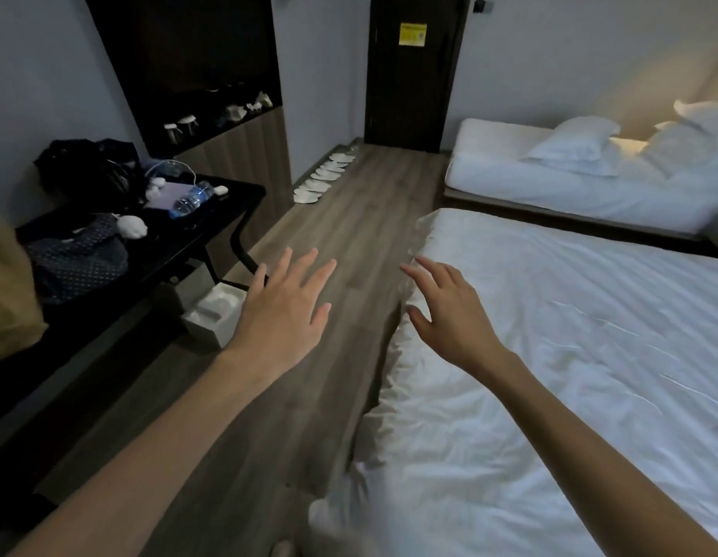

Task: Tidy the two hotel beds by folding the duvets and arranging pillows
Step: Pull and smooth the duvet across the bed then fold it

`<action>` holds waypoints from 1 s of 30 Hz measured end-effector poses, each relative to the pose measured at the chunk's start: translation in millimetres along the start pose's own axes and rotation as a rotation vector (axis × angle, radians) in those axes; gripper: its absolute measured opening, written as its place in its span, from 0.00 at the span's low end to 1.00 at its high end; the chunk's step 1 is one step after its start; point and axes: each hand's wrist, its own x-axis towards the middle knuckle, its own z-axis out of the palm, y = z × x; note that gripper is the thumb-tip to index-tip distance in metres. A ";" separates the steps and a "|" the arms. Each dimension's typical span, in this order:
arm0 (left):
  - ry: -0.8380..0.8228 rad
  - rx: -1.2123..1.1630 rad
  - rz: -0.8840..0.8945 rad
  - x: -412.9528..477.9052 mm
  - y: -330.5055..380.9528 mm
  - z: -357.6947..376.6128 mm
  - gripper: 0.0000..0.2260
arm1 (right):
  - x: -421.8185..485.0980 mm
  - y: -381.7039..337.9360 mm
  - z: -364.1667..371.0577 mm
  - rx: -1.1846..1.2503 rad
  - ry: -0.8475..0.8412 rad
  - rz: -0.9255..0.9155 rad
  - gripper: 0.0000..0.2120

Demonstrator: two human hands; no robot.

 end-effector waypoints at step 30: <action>0.007 -0.288 0.407 626.7 -297.4 142.1 0.25 | 549.5 50.8 199.4 -0.114 0.050 0.506 0.26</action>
